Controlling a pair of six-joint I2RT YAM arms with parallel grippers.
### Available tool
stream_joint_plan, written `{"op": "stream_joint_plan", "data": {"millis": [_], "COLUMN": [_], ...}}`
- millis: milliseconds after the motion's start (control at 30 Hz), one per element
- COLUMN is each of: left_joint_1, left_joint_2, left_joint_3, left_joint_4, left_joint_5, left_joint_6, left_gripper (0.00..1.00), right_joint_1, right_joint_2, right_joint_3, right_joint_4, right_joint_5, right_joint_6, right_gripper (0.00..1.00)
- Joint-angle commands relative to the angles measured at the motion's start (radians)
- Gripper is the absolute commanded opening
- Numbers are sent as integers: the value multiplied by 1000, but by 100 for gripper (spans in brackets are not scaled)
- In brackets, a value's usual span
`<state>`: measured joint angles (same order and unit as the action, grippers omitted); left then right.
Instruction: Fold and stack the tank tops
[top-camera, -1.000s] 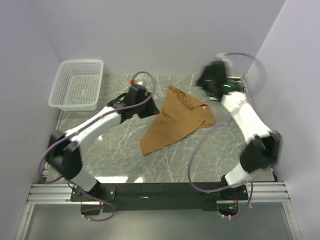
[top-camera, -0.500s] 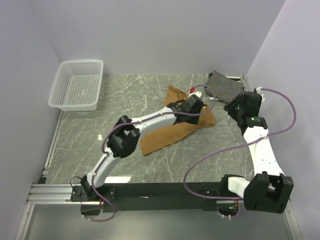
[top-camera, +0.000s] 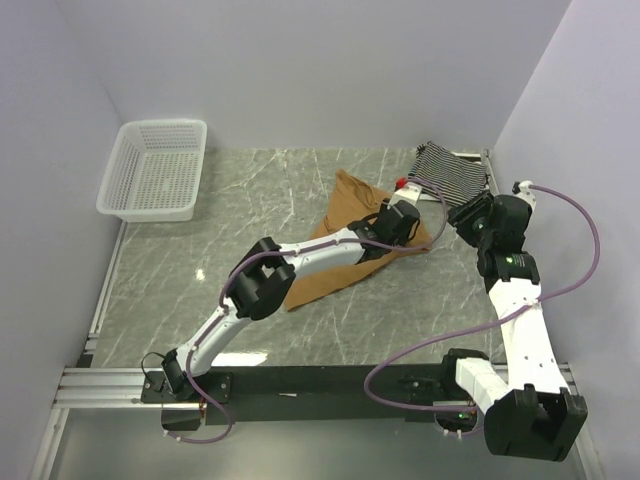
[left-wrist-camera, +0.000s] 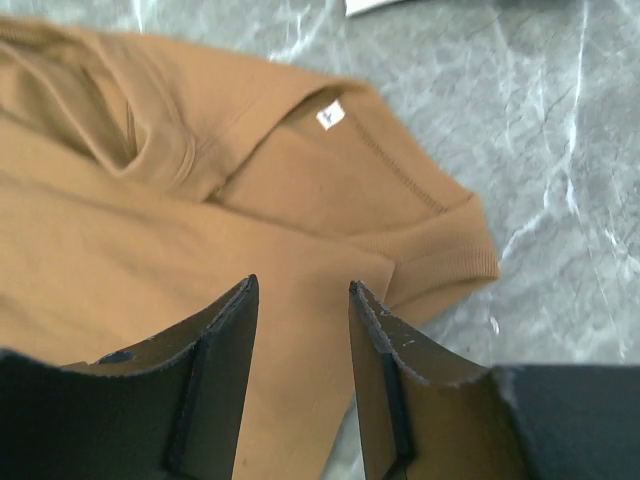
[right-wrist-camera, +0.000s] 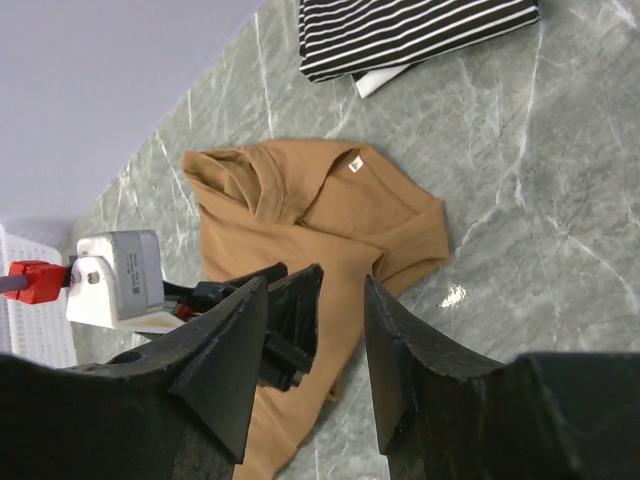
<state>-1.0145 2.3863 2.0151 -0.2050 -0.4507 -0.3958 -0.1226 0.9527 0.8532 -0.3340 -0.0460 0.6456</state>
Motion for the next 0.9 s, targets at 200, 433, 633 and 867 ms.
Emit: {"op": "stream_joint_plan", "data": {"millis": [200,433,633,867], "left_joint_1": [-42,-53,-55,-56], "left_joint_2": [102,137,159,163], "left_joint_3": [65,65,79,68], "left_joint_4": [187,245,236,234], "left_joint_5": [-36,-20,-11,0], "left_joint_6": [130,143,135,115], "left_gripper": [46,46,46,45], "right_joint_1": [-3,-3,-3,-2], "right_joint_2": [-46,-45,-35,-25], "right_joint_3": [-16,-26,-34,-48], "right_joint_4": [27,38,41,52], "right_joint_5": [-9,-26,-26,-26], "right_joint_6": [2,-1,-7,-12], "right_gripper": [50,50,50,50]}}
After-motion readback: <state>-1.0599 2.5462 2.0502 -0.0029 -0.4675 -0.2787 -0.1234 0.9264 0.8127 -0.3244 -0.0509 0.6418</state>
